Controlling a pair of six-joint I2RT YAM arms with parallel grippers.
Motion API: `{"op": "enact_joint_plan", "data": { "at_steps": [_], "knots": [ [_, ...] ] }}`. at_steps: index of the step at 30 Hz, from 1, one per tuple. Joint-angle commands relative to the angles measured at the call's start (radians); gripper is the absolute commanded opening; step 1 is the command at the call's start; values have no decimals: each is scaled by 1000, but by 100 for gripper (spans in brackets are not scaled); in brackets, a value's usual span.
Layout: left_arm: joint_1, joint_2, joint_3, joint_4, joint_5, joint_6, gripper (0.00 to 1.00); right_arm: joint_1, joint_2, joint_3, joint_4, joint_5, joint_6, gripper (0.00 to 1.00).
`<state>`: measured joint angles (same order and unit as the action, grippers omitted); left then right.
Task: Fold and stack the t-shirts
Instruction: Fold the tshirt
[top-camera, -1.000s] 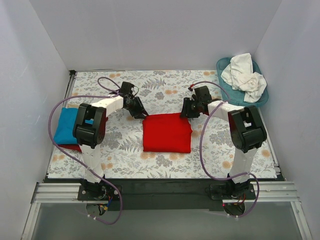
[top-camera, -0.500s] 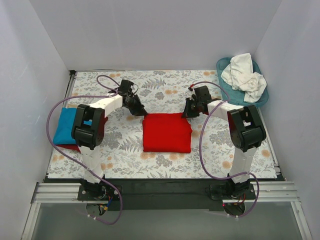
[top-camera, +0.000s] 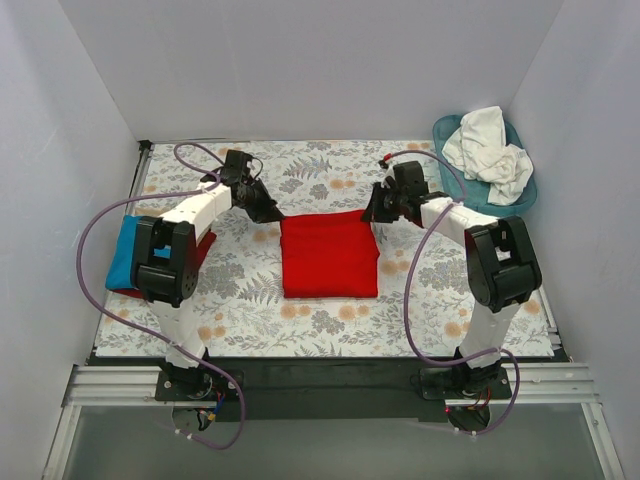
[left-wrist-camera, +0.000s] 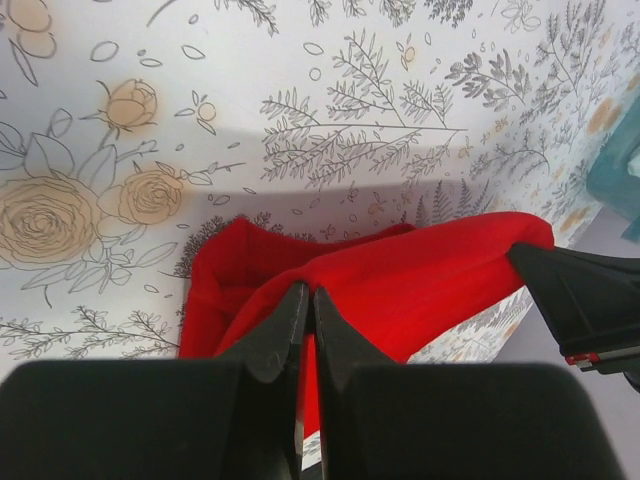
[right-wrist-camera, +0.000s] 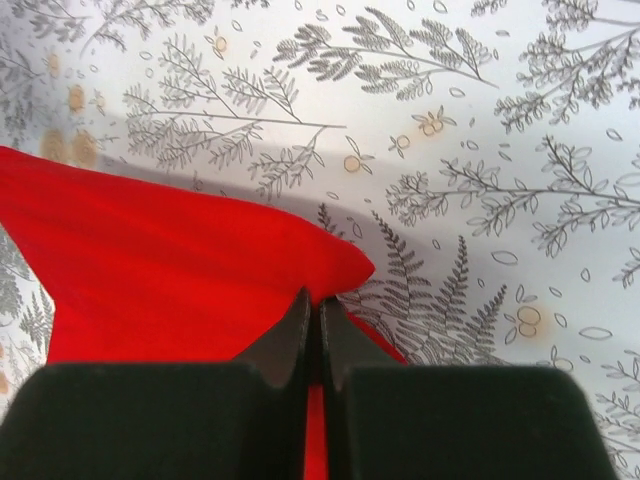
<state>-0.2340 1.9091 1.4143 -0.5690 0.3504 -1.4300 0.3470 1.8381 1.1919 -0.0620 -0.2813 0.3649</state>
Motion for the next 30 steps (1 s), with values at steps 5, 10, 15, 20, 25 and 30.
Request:
{"op": "enact_joint_plan", "data": {
  "at_steps": [5, 10, 15, 20, 25, 30],
  "knots": [
    [28, 97, 49, 47, 4, 26, 0, -14, 105, 70, 88, -48, -1, 3],
    [41, 179, 104, 107, 61, 43, 3, -37, 141, 121, 88, -88, 5, 33],
    [42, 122, 114, 115, 55, 49, 40, -63, 37, 68, 83, -67, 11, 59],
    [44, 6, 89, 40, -40, 54, 42, -77, -120, -95, 82, -58, 6, 59],
    [35, -143, -60, 9, -76, 42, 40, -77, -226, -222, 82, -55, -20, 64],
    [-24, -249, -228, 29, -47, 14, 40, -77, -198, -242, 79, -108, -50, 68]
  ]
}}
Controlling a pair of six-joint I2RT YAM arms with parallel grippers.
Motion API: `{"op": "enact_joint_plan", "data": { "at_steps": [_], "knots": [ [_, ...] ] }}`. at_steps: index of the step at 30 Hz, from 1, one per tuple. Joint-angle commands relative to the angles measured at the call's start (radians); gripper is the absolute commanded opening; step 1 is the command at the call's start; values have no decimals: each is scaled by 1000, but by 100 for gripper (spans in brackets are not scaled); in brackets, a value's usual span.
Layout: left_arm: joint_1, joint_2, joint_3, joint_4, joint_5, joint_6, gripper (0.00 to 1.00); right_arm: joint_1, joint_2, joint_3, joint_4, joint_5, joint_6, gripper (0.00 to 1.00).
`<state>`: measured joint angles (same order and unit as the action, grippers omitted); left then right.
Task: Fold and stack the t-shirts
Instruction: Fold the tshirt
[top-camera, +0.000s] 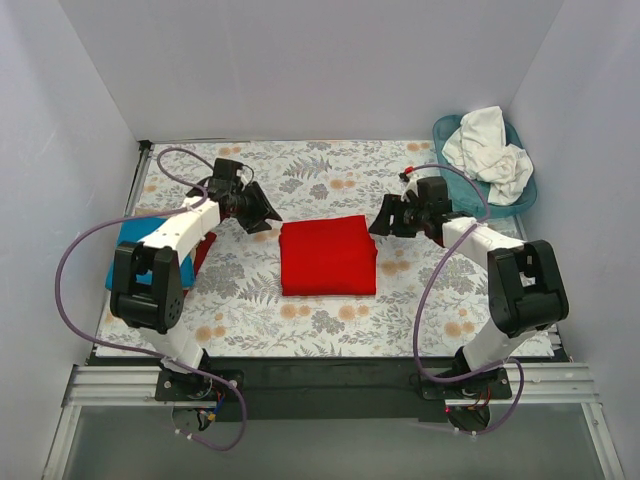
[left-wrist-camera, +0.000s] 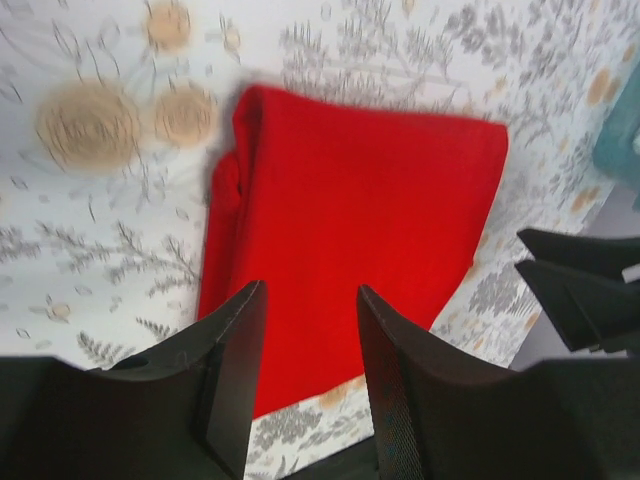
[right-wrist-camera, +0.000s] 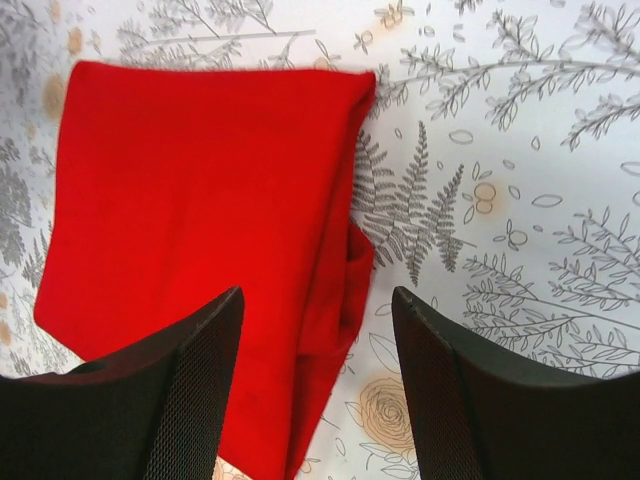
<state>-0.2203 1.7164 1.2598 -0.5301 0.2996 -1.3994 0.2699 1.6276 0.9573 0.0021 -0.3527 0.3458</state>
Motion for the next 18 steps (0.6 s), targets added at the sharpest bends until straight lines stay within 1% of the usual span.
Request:
{"op": "enact_joint_plan", "data": {
  "at_steps": [1, 2, 6, 11, 12, 15, 16, 17, 18],
  "knots": [
    [-47, -78, -94, -2, 18, -21, 40, 2, 20, -11, 16, -43, -36, 68],
    [-59, -86, -126, 5, 29, -27, 40, 6, 24, -9, 16, -45, -37, 68],
    [-100, -81, -164, 25, 35, -46, 38, 23, 55, -2, 16, -58, -41, 68],
    [-114, -54, -178, 59, 27, -62, 37, 45, 95, 27, 24, -32, -25, 68],
    [-114, -45, -166, 61, -12, -61, 37, 45, 104, 35, 32, -22, -18, 68],
    [-97, 15, -84, 61, -71, -58, 37, 43, 153, 95, 48, -6, -4, 66],
    [-90, 37, -24, 58, -88, -53, 37, 45, 176, 110, 53, 1, -1, 65],
    [-73, 61, 7, 56, -93, -41, 37, 43, 189, 124, 52, 17, 1, 65],
    [-64, 118, 36, 48, -88, -33, 37, 45, 201, 155, 52, 21, 8, 64]
  ]
}}
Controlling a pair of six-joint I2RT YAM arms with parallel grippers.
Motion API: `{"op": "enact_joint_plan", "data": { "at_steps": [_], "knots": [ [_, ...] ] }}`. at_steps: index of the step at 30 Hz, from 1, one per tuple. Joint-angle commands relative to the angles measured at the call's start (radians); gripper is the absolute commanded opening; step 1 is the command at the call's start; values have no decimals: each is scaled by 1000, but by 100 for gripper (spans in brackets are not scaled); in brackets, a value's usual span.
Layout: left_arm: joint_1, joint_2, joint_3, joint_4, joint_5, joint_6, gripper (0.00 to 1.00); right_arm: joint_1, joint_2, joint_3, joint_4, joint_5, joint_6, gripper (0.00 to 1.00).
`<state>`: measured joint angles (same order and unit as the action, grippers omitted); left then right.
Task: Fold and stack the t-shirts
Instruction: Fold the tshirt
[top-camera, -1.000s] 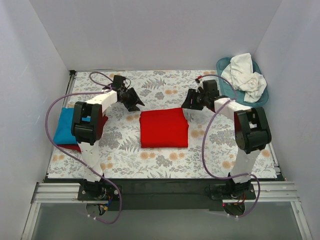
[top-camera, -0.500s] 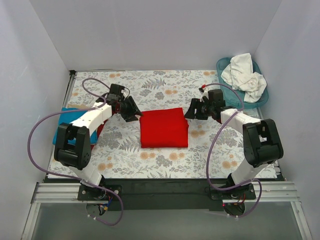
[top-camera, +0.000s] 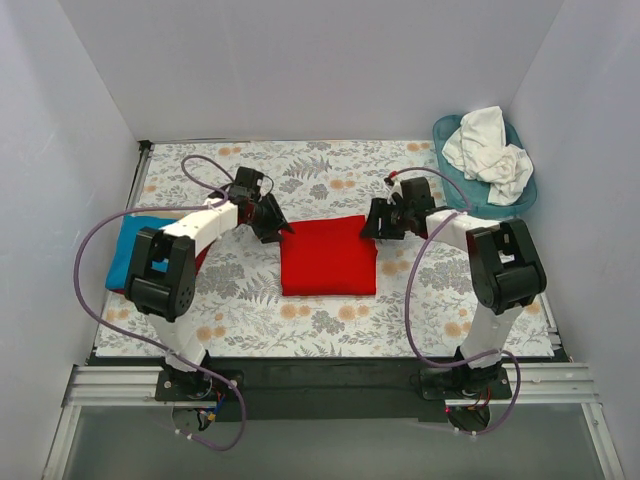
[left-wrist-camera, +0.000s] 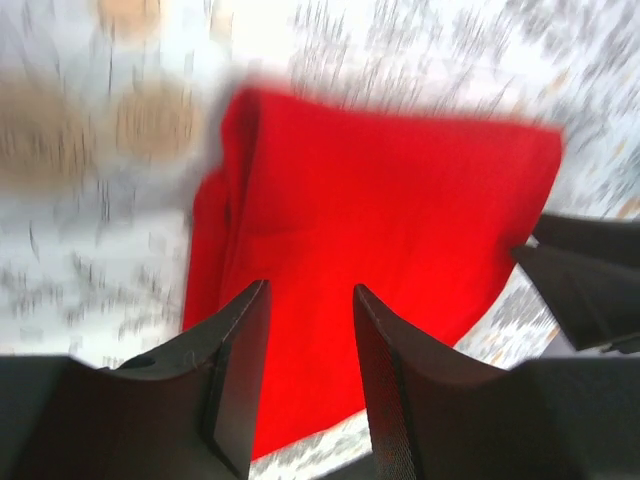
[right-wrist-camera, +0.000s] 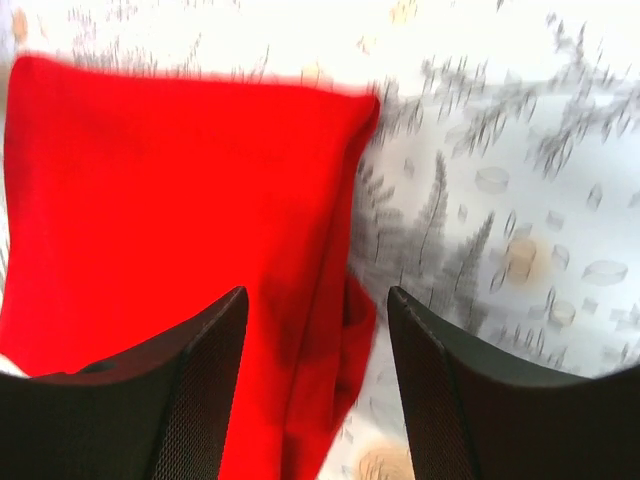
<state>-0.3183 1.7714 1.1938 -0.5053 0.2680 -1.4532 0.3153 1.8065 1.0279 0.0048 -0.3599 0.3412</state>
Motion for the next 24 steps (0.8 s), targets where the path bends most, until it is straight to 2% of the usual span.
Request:
{"op": "enact_joint_plan", "data": {
  "at_steps": [1, 5, 10, 17, 21, 24],
  "knots": [
    [41, 91, 139, 16, -37, 25, 37, -1, 49, 98, 47, 27, 19, 64],
    [54, 209, 304, -19, -30, 69, 37, -2, 115, 158, 49, -5, 38, 63],
    [62, 318, 426, -70, 28, 102, 37, -2, 185, 208, 49, -43, 53, 59],
    [62, 365, 458, -108, 42, 111, 38, -1, 223, 238, 54, -60, 62, 58],
    [62, 335, 451, -157, -41, 113, 40, -1, 237, 239, 55, -67, 64, 58],
    [64, 335, 458, -199, -49, 128, 41, -2, 246, 239, 54, -70, 67, 57]
  ]
}}
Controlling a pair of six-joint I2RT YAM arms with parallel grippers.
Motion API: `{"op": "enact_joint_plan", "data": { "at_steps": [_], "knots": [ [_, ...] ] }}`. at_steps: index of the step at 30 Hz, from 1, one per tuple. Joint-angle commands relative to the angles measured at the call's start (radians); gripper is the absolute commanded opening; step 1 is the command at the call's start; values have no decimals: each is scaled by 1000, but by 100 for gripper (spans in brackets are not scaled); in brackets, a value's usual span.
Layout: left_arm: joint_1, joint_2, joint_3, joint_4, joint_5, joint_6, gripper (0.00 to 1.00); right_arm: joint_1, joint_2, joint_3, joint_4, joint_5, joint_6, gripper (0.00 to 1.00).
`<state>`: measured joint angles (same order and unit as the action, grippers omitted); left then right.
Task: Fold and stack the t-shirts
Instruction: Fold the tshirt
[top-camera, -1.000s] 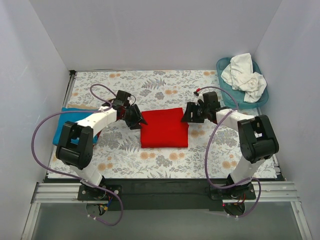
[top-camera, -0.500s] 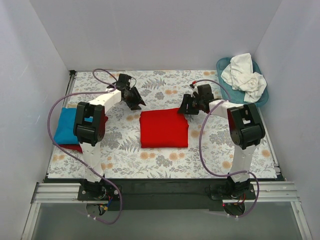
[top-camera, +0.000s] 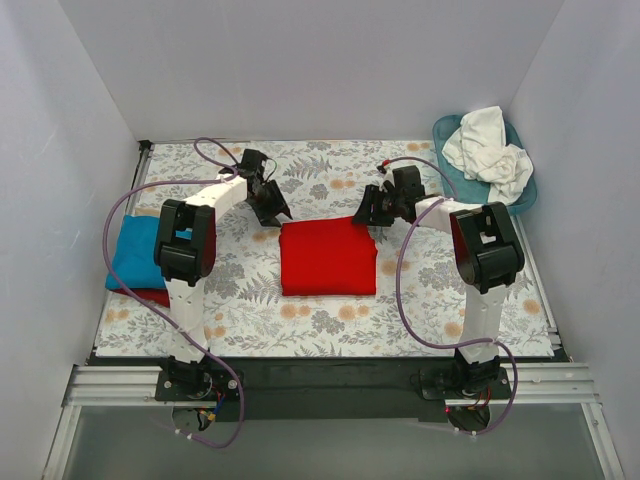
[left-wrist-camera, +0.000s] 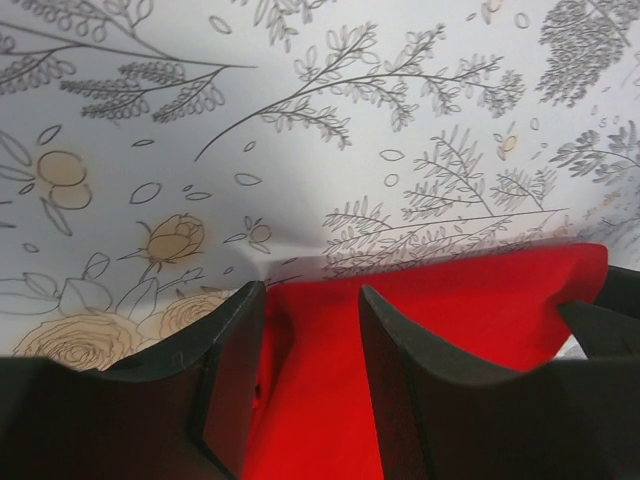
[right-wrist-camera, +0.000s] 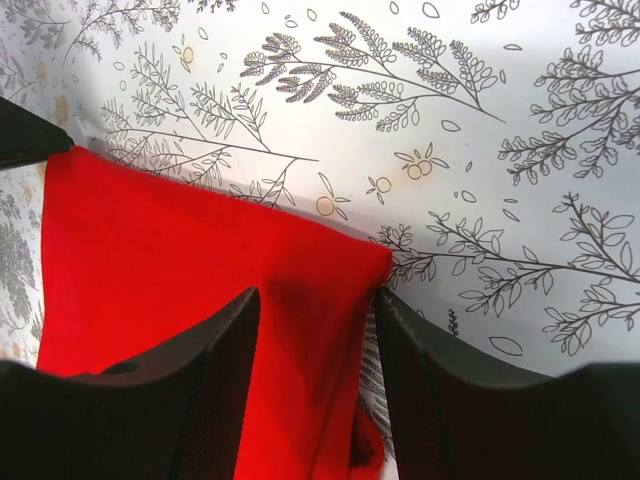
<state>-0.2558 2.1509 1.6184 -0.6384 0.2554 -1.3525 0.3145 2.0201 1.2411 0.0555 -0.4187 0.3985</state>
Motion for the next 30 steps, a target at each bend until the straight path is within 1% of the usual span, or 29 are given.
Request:
{"op": "enact_joint_plan", "data": {
  "at_steps": [1, 3, 6, 9, 11, 14, 15, 16, 19, 20, 22, 23, 24, 26, 30],
  "knots": [
    [1, -48, 32, -72, -42, 29, 41, -2, 34, 26, 4, -12, 13, 56],
    [1, -59, 9, -58, -38, 33, 43, 0, 37, 27, 4, -18, 14, 54],
    [1, -59, 0, -29, 16, 44, 44, 0, 42, 31, 4, -20, 17, 54],
    [1, -30, 21, -3, 102, 47, 44, 0, 51, 38, 4, -29, 23, 52],
    [1, 3, 40, -3, 157, 50, 42, -2, 54, 46, 6, -38, 29, 50],
    [1, 29, 60, -3, 202, 47, 38, -2, 57, 54, 6, -45, 34, 49],
    [1, 32, 69, -9, 205, 47, 36, -2, 60, 57, 6, -46, 37, 48],
    [1, 33, 72, -10, 209, 44, 30, 0, 63, 60, 6, -52, 39, 47],
    [1, 29, 96, -14, 211, 39, 17, -2, 65, 69, 7, -66, 49, 40],
    [1, 27, 107, -15, 209, 39, 9, -2, 63, 72, 9, -71, 53, 33],
    [1, 26, 148, -27, 197, 38, 0, 0, 57, 73, 13, -75, 63, 25],
    [1, 24, 164, -35, 193, 36, 0, -2, 51, 75, 15, -78, 68, 22],
    [1, 18, 173, -41, 191, 36, 0, -2, 34, 70, 18, -78, 71, 15],
    [1, 0, 182, -38, 167, 27, 0, -2, 6, 61, 21, -68, 80, 8],
    [1, -55, 163, -37, 127, 16, 0, 0, -105, 23, 26, -45, 105, 7]
  ]
}}
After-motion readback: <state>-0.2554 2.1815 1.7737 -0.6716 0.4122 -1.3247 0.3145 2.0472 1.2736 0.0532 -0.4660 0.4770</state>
